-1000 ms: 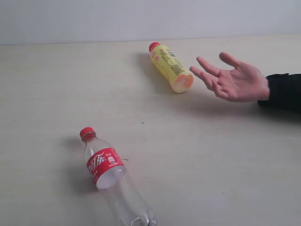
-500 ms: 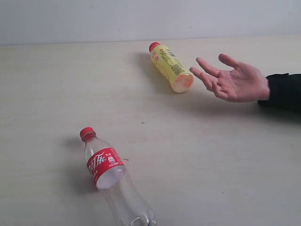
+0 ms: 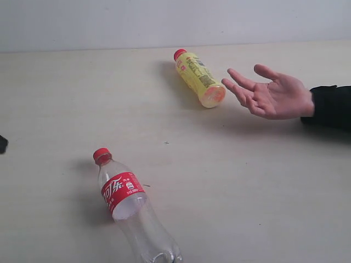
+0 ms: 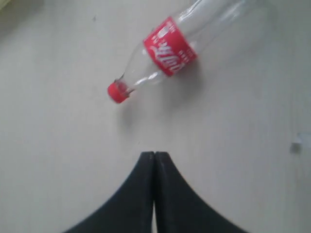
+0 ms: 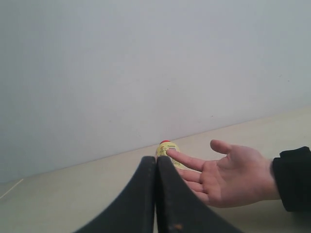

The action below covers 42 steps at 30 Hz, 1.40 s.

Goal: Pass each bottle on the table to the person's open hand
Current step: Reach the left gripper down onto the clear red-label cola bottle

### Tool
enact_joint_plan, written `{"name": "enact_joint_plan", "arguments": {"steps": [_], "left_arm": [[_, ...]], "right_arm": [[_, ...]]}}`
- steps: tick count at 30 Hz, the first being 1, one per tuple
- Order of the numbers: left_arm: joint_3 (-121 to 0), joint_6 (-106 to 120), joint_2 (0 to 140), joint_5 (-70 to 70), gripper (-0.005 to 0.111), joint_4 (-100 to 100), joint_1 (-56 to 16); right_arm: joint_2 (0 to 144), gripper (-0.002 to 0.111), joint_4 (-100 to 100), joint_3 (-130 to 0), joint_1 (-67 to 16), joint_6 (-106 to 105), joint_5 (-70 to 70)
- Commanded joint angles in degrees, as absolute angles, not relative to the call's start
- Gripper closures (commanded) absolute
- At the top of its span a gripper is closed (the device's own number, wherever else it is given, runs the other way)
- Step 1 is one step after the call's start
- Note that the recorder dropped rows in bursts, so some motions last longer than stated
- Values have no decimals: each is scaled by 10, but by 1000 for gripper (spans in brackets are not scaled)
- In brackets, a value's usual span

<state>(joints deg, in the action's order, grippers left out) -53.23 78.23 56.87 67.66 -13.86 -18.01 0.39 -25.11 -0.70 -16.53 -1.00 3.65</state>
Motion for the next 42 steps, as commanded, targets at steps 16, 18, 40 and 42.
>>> {"name": "enact_joint_plan", "arguments": {"steps": [16,18,40,42], "left_arm": [[-415,772,626,522,87,-137,-400],[-415,772,641,482,75,-132,-400],[-418,838,870,284,35,26,-442],[-417,838,874,279,35,26,-459]], "right_arm": [[0,108,-251,-10,-163,-15,38],[0,108,-251,-10,-163,-15,38],[0,108,-251,-10,-163,-15,38],[0,108,-251,-10,-163,-15,38]]}}
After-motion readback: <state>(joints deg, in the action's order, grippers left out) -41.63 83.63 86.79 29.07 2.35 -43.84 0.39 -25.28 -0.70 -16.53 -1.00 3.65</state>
